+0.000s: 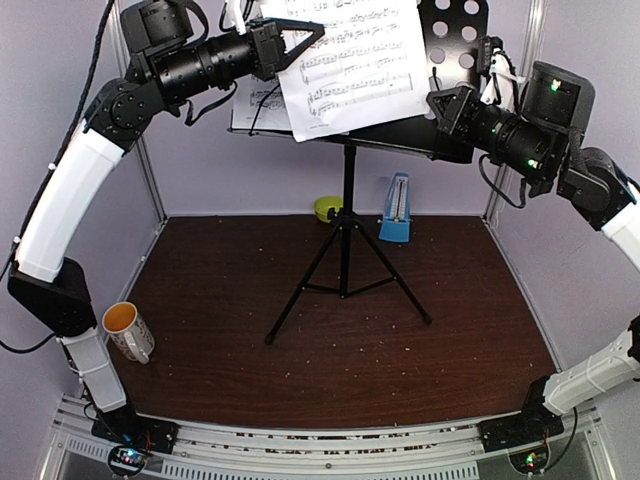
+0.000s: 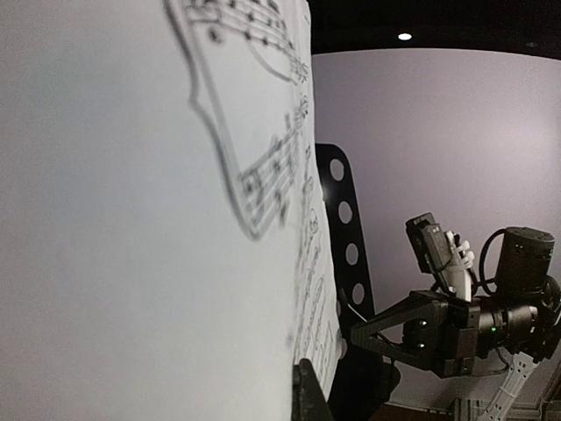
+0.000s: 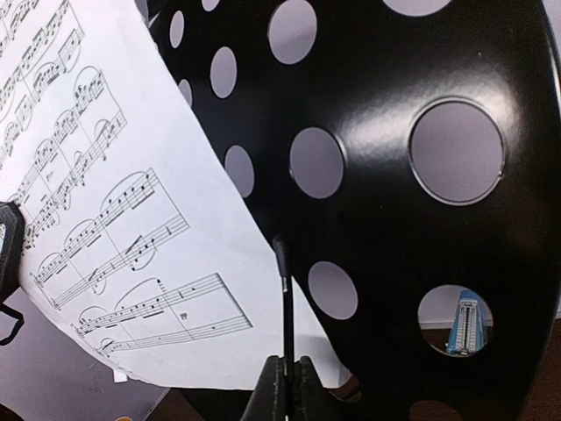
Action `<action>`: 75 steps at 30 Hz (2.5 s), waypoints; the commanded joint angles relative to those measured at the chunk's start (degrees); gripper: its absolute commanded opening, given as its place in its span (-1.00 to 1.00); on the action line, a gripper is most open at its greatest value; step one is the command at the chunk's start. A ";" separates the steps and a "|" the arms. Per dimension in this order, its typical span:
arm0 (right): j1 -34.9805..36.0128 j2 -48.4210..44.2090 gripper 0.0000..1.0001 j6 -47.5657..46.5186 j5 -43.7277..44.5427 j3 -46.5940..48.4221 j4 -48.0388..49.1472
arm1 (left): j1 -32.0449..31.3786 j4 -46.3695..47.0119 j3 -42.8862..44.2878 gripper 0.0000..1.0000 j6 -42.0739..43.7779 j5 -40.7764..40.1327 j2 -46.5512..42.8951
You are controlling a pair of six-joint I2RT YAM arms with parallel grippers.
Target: Set up the instrument practice props
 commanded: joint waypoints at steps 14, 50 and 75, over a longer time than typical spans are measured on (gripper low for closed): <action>-0.38 -1.15 -1.00 -2.69 -7.15 -2.26 3.89 | 0.31 8.12 8.58 -1.00 1.82 6.04 10.15; -1.27 -1.26 -1.00 -2.08 -7.87 -3.13 4.81 | -0.23 6.91 -1.61 -0.75 1.92 2.28 4.02; -1.27 -1.92 -1.00 -3.84 -9.13 -3.13 5.96 | -1.03 13.51 0.05 -1.00 -3.59 5.17 8.43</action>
